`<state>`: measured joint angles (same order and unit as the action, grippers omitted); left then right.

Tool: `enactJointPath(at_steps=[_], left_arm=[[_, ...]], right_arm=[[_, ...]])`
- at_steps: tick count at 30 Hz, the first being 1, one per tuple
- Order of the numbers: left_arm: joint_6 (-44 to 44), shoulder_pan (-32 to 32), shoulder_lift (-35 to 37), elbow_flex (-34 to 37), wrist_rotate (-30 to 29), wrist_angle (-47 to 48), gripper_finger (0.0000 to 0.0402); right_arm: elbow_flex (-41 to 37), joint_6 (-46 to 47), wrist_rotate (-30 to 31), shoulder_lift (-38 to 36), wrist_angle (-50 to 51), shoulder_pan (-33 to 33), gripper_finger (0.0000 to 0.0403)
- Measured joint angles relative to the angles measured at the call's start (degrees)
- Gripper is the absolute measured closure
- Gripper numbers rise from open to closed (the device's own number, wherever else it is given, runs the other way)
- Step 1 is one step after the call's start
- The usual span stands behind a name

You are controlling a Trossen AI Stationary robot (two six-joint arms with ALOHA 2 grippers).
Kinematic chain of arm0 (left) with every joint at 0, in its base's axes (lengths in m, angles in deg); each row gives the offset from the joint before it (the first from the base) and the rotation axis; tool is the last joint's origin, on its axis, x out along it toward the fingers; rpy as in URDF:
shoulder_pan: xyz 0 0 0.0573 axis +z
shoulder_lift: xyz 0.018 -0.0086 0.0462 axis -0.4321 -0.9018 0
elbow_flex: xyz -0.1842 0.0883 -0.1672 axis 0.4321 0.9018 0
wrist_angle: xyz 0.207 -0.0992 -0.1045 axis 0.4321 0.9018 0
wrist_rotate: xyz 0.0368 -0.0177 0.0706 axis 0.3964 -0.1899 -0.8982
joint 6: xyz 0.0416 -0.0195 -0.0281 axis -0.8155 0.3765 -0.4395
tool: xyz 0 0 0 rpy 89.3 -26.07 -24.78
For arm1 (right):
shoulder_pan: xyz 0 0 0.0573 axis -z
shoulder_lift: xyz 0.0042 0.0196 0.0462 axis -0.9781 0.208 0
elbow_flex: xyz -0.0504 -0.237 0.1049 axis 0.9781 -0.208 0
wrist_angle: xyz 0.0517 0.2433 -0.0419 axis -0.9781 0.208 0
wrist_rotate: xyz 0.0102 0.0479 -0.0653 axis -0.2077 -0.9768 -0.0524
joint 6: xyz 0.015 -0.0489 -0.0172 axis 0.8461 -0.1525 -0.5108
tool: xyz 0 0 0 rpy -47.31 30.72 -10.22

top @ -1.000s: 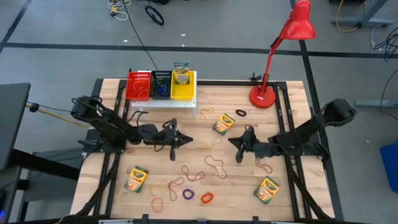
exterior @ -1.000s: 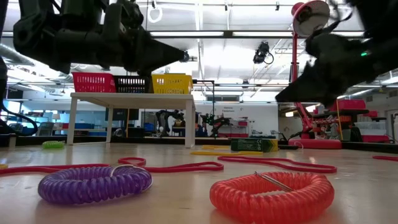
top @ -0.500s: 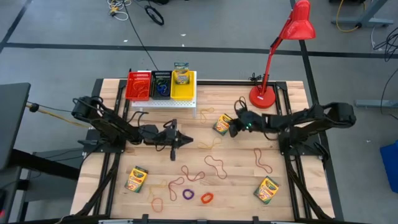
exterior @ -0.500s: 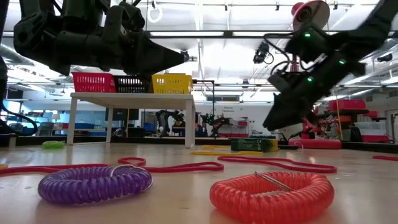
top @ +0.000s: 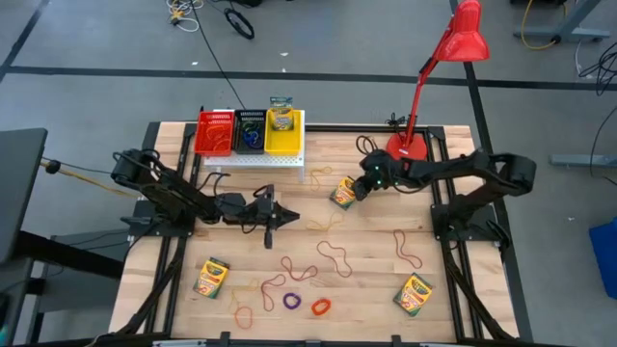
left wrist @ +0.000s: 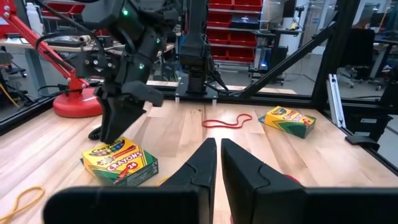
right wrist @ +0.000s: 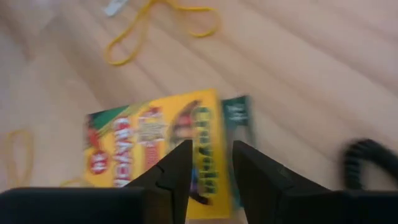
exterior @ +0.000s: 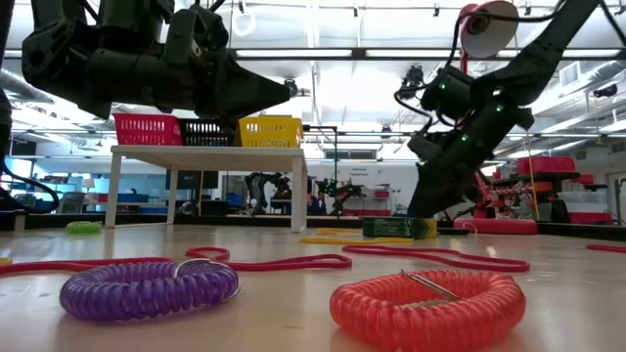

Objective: Pick & Place Office Desk Supplies
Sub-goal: Put the crayon box into the yellow bin on the shelf

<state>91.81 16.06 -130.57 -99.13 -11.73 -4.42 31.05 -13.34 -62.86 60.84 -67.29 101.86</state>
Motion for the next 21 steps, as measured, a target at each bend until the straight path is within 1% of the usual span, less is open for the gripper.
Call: enactJointPath(at_steps=[2, 6, 14, 21], left_arm=[[0.2, -0.2, 0.0, 0.0, 0.0, 0.0, 0.0373], [0.4, -0.2, 0.0, 0.0, 0.1, 0.0, 0.0373], [1.1, -0.2, 0.0, 0.0, 0.0, 0.0, 0.0373], [3.0, -0.2, 0.0, 0.0, 0.0, 0.0, 0.0373]], right_arm=[[0.0, -0.2, -2.3, 0.9, -1.7, 0.5, 0.0282], [0.0, -0.5, -2.9, 1.9, -2.3, 0.9, 0.029], [0.0, -1.7, -2.9, 2.0, -1.8, 0.9, 0.0354], [0.0, -6.3, -2.3, 2.0, -1.7, 0.7, 0.0396]])
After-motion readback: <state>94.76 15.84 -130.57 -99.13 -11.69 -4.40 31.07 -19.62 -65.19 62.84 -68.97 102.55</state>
